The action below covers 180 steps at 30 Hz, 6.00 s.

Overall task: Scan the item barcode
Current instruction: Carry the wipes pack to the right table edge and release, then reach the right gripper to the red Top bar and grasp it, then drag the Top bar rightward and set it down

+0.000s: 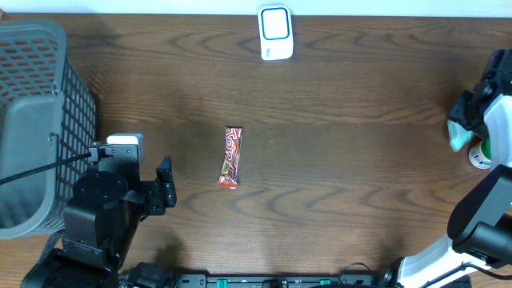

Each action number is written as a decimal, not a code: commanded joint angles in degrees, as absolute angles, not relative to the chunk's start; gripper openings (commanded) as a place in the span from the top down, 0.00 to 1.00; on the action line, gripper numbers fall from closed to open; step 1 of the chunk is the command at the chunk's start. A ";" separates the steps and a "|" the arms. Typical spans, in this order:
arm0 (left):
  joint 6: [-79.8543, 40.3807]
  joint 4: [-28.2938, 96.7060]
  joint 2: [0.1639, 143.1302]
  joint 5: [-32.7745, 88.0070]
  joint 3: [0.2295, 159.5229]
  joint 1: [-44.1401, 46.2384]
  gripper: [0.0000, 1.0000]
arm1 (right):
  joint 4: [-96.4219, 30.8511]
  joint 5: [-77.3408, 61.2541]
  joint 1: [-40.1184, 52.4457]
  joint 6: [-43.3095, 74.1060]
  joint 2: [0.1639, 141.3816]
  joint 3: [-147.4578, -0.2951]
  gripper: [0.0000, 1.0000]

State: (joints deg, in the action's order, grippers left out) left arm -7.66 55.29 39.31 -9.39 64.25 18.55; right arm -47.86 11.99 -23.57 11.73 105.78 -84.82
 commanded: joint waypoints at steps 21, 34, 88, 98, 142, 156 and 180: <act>-7.53 55.29 39.22 -9.91 65.10 18.57 0.17 | -62.61 -33.87 12.60 11.53 97.95 -91.94 0.99; -7.53 55.29 39.22 -9.91 65.10 18.57 0.17 | -40.53 -13.58 41.60 31.75 101.25 -76.55 0.05; -7.53 55.29 39.22 -9.91 65.10 18.57 0.17 | -21.43 29.19 65.23 -0.60 114.67 -63.22 0.11; -7.53 55.29 39.22 -9.91 65.10 18.57 0.17 | -20.56 33.19 62.24 2.37 114.63 -64.53 0.99; -7.53 55.29 39.22 -9.91 65.10 18.57 0.17 | -34.11 -89.41 29.32 -27.11 93.38 -62.65 0.99; -7.53 55.29 39.22 -9.91 65.10 18.57 0.17 | -14.09 -88.16 24.58 -9.98 104.07 -56.51 0.99; -7.53 55.29 39.22 -9.91 65.10 18.57 0.17 | -23.73 -46.17 1.30 -1.87 114.74 -56.69 0.46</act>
State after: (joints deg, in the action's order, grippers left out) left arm -7.66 55.31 39.31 -9.39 64.27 18.55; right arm -23.27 -57.87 2.59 -3.64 114.72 -56.62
